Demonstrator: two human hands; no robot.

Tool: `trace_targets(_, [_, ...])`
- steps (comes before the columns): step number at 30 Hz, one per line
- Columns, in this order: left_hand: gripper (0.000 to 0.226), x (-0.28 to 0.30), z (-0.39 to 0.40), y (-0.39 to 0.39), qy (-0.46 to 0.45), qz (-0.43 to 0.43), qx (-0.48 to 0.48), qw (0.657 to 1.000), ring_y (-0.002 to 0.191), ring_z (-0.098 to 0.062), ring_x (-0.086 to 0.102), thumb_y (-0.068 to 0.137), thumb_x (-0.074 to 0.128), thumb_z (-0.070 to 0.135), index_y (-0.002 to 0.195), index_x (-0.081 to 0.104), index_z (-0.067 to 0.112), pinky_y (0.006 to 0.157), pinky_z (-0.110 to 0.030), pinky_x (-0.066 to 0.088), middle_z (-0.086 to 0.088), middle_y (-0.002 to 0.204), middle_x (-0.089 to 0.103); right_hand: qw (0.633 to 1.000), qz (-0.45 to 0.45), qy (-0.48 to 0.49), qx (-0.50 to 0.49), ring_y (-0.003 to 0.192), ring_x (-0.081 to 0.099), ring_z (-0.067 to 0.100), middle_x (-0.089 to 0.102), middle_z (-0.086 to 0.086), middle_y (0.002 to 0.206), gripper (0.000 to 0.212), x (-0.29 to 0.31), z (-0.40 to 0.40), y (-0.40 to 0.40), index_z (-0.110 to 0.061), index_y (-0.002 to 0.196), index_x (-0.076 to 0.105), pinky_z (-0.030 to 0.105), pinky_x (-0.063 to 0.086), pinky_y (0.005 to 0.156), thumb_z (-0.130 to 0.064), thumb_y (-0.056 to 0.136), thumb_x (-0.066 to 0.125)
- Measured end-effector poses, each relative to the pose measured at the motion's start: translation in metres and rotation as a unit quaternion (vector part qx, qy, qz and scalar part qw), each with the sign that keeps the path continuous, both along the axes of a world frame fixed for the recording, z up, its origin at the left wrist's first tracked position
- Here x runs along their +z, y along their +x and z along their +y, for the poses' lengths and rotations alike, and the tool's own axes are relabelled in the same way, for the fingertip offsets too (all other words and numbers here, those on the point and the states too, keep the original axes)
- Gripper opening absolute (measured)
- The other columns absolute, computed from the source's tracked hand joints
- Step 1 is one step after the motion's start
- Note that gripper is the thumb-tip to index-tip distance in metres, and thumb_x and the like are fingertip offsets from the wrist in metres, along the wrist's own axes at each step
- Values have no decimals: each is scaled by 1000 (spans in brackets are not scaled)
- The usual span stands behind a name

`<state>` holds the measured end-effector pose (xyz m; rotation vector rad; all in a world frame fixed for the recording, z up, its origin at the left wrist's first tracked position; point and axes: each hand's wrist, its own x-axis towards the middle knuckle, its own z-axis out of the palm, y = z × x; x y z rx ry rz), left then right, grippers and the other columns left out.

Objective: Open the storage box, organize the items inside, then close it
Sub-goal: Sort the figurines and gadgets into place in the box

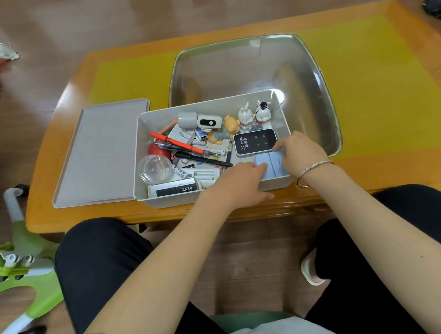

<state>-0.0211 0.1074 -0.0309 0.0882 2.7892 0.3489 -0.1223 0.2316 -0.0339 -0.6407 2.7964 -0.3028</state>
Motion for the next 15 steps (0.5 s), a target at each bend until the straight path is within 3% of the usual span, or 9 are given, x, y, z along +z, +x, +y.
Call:
trace_targets(7, [51,-6,-1,4,-38,51,-19,998,112,-27,47,97,47,35,143,34,15,87,-42,45,-8,122,58,1000,7,7,5,97,58,28,50,9,121,37,2,0,0,-21,117,64,34,48,80,-3,86,57])
trace_targets(11, [49,-7,-4,4,-36,56,-27,997,109,-26,48,99,45,32,144,32,17,82,-40,43,-6,118,61,1000,18,11,-1,95,58,27,50,8,120,36,3,0,3,-21,117,63,35,49,79,-4,86,58])
trace_targets(15, [42,-8,-1,8,-35,94,-11,995,105,-25,51,97,47,32,136,42,17,78,-37,42,-6,114,62,999,37,5,-12,95,58,27,52,8,119,33,3,0,4,-20,116,64,36,50,77,-8,85,61])
